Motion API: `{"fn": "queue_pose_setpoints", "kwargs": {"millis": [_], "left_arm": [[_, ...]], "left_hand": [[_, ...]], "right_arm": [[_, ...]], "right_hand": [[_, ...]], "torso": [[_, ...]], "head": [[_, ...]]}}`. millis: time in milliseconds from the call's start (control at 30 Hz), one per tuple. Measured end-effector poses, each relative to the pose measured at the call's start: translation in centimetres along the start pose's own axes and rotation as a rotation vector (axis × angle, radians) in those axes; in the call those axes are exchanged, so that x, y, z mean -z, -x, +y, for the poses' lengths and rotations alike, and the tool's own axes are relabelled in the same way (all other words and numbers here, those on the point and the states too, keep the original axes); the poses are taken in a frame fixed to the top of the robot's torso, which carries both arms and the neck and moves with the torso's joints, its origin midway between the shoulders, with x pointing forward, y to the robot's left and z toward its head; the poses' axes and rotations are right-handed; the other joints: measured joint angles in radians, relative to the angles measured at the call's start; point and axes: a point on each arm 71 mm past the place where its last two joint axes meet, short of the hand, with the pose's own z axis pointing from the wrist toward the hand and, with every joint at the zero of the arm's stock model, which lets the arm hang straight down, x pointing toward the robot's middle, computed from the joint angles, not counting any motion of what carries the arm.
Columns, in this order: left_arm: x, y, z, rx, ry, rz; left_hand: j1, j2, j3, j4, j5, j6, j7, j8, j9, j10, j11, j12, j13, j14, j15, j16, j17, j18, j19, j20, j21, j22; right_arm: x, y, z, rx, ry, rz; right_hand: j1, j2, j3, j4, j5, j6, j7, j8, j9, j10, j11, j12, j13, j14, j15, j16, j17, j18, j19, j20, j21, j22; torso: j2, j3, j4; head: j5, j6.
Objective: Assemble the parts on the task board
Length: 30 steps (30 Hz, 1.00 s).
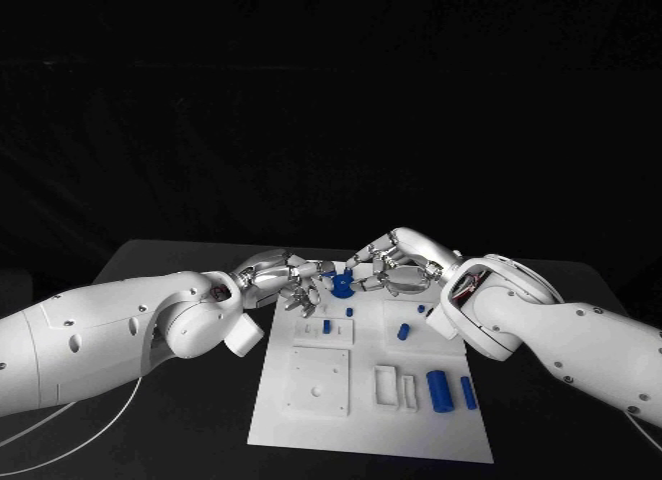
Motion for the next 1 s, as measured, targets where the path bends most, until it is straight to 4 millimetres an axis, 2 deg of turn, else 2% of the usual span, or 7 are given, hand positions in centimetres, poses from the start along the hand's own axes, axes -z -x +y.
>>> {"fn": "queue_pose_setpoints", "kwargs": {"millis": [200,567,633,900,1000], "left_arm": [[0.0,-0.3,-0.1,0.006,-0.016,0.031],[-0.1,-0.6,-0.2,-0.005,-0.028,0.065],[-0.1,-0.7,-0.2,-0.010,-0.028,0.070],[-0.2,-1.0,-0.2,-0.030,-0.028,0.083],[-0.2,-1.0,-0.2,-0.036,-0.027,0.084]], "left_hand": [[-0.002,-0.001,-0.002,-0.008,0.000,0.000,0.000,0.002,0.015,0.000,0.000,0.000,0.003,0.000,0.000,0.003,0.001,0.000,0.000,0.000,0.003,0.000],[-0.002,0.000,0.000,-0.010,-0.003,0.000,0.000,0.002,0.019,0.000,0.000,0.000,0.004,0.000,0.000,0.003,0.001,0.000,-0.003,-0.003,0.004,0.000],[-0.002,0.000,0.000,-0.010,-0.004,0.000,0.000,0.002,0.020,0.000,0.000,0.000,0.005,0.000,0.000,0.003,0.001,0.000,-0.003,-0.003,0.004,0.000],[-0.001,0.010,0.000,-0.011,-0.016,-0.010,0.001,0.002,0.029,0.000,0.000,0.000,0.008,-0.001,0.002,0.007,-0.005,0.000,-0.003,-0.003,0.011,0.000],[0.000,0.012,0.000,-0.011,-0.017,-0.010,0.001,0.001,0.030,0.000,0.000,0.000,0.008,-0.001,0.002,0.007,-0.006,0.000,-0.003,-0.003,0.011,0.000]], "right_arm": [[0.1,-0.2,0.6,0.010,0.014,-0.019],[0.3,-0.4,1.2,-0.009,0.024,-0.027],[0.3,-0.4,1.2,-0.016,0.025,-0.026],[0.4,-0.7,1.6,-0.040,0.032,-0.015],[0.4,-0.7,1.6,-0.047,0.030,-0.012]], "right_hand": [[0.000,0.000,-0.003,0.003,0.000,-0.001,0.001,0.000,0.000,0.009,-0.001,0.022,0.032,0.011,0.001,0.019,0.021,0.001,0.014,0.000,0.000,0.055],[-0.010,0.002,-0.006,0.006,0.027,-0.001,0.000,0.000,0.000,0.020,0.002,0.045,0.064,0.020,0.002,0.041,0.047,0.001,0.030,-0.002,-0.012,0.131],[-0.016,0.008,-0.006,0.006,0.044,0.000,0.000,0.000,0.000,0.023,-0.001,0.053,0.070,0.022,0.000,0.049,0.051,0.001,0.038,-0.001,-0.013,0.144],[-0.030,0.004,-0.006,0.006,0.106,0.000,0.000,0.000,0.000,0.025,-0.003,0.061,0.082,0.023,-0.002,0.060,0.063,0.000,0.041,-0.002,-0.013,0.178],[-0.040,-0.006,-0.001,0.006,0.126,0.001,-0.001,0.000,0.000,0.025,-0.003,0.061,0.086,0.023,-0.002,0.060,0.066,0.000,0.046,-0.004,-0.017,0.195]], "torso": [[0.000,0.0007,0.0000],[0.000,0.0006,0.0003],[0.000,0.0006,0.0007],[0.000,0.0000,0.0012],[0.000,-0.0002,0.0012]], "head": [[-0.001,0.000],[-0.001,-0.005],[-0.001,-0.006],[-0.001,-0.008],[0.000,-0.008]]}}
